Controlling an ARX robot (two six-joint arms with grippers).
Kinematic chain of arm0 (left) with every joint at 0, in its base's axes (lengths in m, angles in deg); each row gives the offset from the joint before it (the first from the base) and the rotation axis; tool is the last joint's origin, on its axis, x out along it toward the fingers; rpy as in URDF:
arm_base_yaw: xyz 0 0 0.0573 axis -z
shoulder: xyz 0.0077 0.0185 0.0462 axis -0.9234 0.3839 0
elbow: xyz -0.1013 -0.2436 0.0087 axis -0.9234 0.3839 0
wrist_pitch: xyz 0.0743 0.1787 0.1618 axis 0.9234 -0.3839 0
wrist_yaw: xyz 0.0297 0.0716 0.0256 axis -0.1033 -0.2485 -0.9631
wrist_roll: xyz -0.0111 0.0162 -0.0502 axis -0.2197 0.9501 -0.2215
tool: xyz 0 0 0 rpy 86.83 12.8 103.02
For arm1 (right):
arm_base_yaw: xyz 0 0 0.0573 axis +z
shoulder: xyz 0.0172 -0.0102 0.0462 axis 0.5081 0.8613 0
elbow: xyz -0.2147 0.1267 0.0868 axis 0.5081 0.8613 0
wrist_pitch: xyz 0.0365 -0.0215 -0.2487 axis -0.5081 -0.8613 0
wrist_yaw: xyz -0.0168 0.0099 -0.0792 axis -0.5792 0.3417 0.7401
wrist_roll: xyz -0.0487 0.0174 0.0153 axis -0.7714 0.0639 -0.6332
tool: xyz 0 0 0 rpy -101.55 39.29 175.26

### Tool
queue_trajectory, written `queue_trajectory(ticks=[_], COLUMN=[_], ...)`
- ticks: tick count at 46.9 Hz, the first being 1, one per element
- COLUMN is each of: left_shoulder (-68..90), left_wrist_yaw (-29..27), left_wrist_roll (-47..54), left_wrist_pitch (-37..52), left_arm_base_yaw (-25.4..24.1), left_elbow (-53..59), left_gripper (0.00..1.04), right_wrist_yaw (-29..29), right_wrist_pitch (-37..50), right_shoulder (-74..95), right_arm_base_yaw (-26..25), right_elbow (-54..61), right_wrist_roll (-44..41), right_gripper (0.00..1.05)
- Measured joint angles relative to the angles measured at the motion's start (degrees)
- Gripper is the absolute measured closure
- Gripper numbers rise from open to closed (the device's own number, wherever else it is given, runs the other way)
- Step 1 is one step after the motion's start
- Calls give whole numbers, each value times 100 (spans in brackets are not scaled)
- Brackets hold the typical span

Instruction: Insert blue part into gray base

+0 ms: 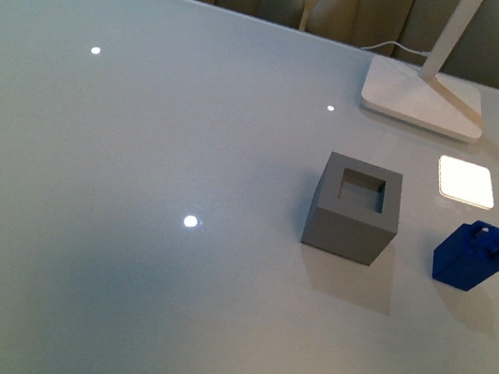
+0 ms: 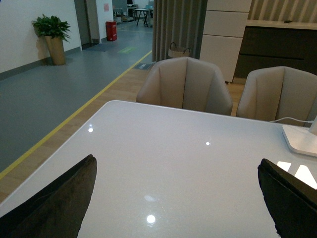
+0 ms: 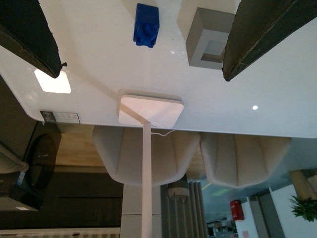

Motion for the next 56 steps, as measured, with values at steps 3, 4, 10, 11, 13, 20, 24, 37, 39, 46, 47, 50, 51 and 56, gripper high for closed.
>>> queue_trajectory(ticks=[3,4,10,11,13,20,24,37,39,46,47,50,51,56], left_shoulder=[0,0,0,0,0,0,0,0,0,0,0,0,0,0], left_wrist_yaw=[0,0,0,0,0,0,0,0,0,0,-2,0,0,0], left_wrist_roll=[0,0,0,0,0,0,0,0,0,0,0,0,0,0], left_wrist_pitch=[0,0,0,0,0,0,0,0,0,0,0,0,0,0], left_arm_base_yaw=[0,0,0,0,0,0,0,0,0,0,0,0,0,0], left_elbow=[2,2,0,2,2,2,2,2,2,0,2,2,2,2], left_gripper=[7,7,7,7,7,7,7,7,7,7,7,7,7,7], right_wrist_yaw=[0,0,0,0,0,0,0,0,299,2210,2203,1845,1666,1010], right_wrist_pitch=[0,0,0,0,0,0,0,0,-208,-1241,-1132,-715,-603,28], right_shoulder=[0,0,0,0,0,0,0,0,105,1954,2192,3023,3274,4754], right_arm_base_yaw=[0,0,0,0,0,0,0,0,85,907,898,688,588,-20], right_elbow=[0,0,0,0,0,0,0,0,-59,-848,-914,-1189,-1283,-1821], right_wrist_roll=[0,0,0,0,0,0,0,0,72,525,555,678,699,640], right_gripper=[9,9,9,9,9,9,9,9,9,9,9,9,9,9])
